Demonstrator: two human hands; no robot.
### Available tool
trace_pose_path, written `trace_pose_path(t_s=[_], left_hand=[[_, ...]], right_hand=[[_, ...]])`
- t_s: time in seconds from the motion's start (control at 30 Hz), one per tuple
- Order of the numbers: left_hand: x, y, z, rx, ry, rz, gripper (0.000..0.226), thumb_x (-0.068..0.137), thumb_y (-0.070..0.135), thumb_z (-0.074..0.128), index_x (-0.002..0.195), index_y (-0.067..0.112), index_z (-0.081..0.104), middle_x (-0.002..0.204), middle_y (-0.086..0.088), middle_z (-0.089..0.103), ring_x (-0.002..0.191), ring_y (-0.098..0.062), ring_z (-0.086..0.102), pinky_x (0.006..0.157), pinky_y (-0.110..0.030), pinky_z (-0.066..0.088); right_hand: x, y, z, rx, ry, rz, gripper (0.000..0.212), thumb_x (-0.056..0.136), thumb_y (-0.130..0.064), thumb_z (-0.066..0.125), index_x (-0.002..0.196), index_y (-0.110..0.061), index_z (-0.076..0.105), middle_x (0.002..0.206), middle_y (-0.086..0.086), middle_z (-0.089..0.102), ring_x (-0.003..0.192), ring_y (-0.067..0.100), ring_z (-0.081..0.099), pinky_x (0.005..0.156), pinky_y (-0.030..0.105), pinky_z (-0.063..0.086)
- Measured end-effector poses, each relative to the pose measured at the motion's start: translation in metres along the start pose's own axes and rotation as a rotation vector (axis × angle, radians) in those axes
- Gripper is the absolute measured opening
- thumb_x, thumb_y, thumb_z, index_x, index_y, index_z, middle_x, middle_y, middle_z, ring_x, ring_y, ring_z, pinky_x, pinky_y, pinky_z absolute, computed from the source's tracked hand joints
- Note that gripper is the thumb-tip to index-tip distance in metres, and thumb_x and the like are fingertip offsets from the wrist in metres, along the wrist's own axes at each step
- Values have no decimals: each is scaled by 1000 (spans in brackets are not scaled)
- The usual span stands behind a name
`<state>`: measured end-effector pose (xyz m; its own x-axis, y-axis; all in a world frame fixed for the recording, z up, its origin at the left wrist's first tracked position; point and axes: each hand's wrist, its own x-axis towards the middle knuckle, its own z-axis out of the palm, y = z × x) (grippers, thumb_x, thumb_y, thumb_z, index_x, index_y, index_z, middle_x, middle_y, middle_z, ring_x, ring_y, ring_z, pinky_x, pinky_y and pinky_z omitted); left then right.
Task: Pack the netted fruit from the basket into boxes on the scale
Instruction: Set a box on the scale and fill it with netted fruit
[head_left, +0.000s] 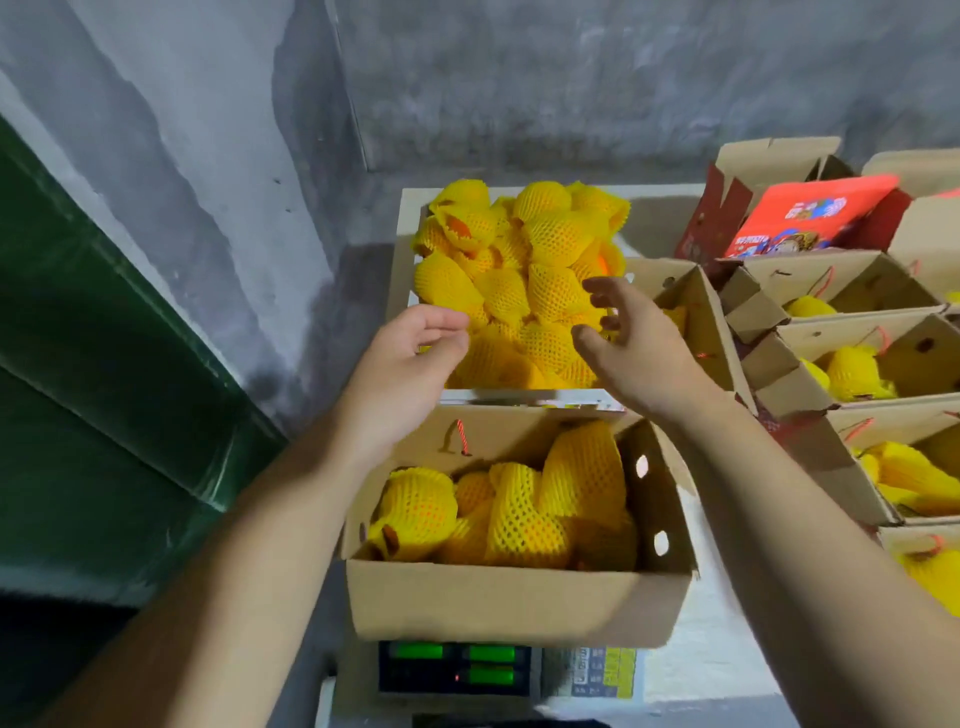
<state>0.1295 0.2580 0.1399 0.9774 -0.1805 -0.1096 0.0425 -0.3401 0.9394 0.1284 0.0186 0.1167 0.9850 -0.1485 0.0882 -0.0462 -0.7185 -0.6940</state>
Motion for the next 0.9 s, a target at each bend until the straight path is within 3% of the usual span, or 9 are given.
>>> trace_pose_path(t_s=[0.13,0.27,0.37,0.43,0.53,0.6,0.7,0.8,0.9], left_hand=[[67,6,16,52,33,-30,33,104,15,59,136,19,61,128,0,69,109,-13,67,97,-30,52],[138,7,37,12,104,-63,45,102,12,62,145,17,51,132,-1,60,98,-6,62,77,-9,48],[188,6,46,257,190,-2,53,98,15,64,149,19,50,135,-1,50,124,-18,56,97,-17,41],[219,7,47,505,172,49,62,98,19,63,156,19,42,154,-10,40,143,-27,42,118,-28,30],[263,8,45,723,80,61,75,104,30,60,166,13,21,169,-17,25,156,-33,24,125,-39,17],[283,3,45,751,34,0,85,104,39,61,168,13,11,170,-19,21,155,-36,26,124,-42,22],[296,-15,47,828,52,-61,93,96,48,71,165,12,19,161,-23,24,145,-40,39,115,-40,34],[295,-27,50,808,102,-30,85,83,41,85,150,17,39,144,-20,37,122,-42,55,102,-40,44],[289,-24,57,873,121,48,77,79,36,86,141,18,44,136,-20,53,121,-44,56,96,-44,45]], right_hand=[[65,8,15,-357,-68,-28,63,95,-33,66,151,-16,44,148,18,47,131,43,50,106,49,44],[105,14,55,-558,-204,-210,76,89,-45,69,154,-20,37,154,15,37,137,43,41,108,49,39],[152,25,56,-536,-101,-184,87,88,-46,69,159,-20,27,169,15,18,152,39,24,120,50,25],[179,36,49,-535,-89,-126,92,91,-45,65,164,-19,15,173,9,8,156,35,15,124,50,17],[200,48,45,-612,-52,-131,94,92,-40,64,165,-20,9,165,8,23,145,39,29,117,53,25],[207,50,42,-647,-33,-118,85,91,-40,66,160,-21,21,153,12,29,130,42,36,105,53,34],[213,53,40,-609,-39,-93,64,90,-39,69,144,-21,38,142,16,33,124,42,38,97,50,40],[212,57,44,-539,-69,-92,60,94,-34,66,144,-22,35,141,17,37,124,44,43,99,49,41],[208,56,46,-538,-55,-119,66,91,-34,70,145,-20,34,141,14,41,123,44,47,97,50,41]])
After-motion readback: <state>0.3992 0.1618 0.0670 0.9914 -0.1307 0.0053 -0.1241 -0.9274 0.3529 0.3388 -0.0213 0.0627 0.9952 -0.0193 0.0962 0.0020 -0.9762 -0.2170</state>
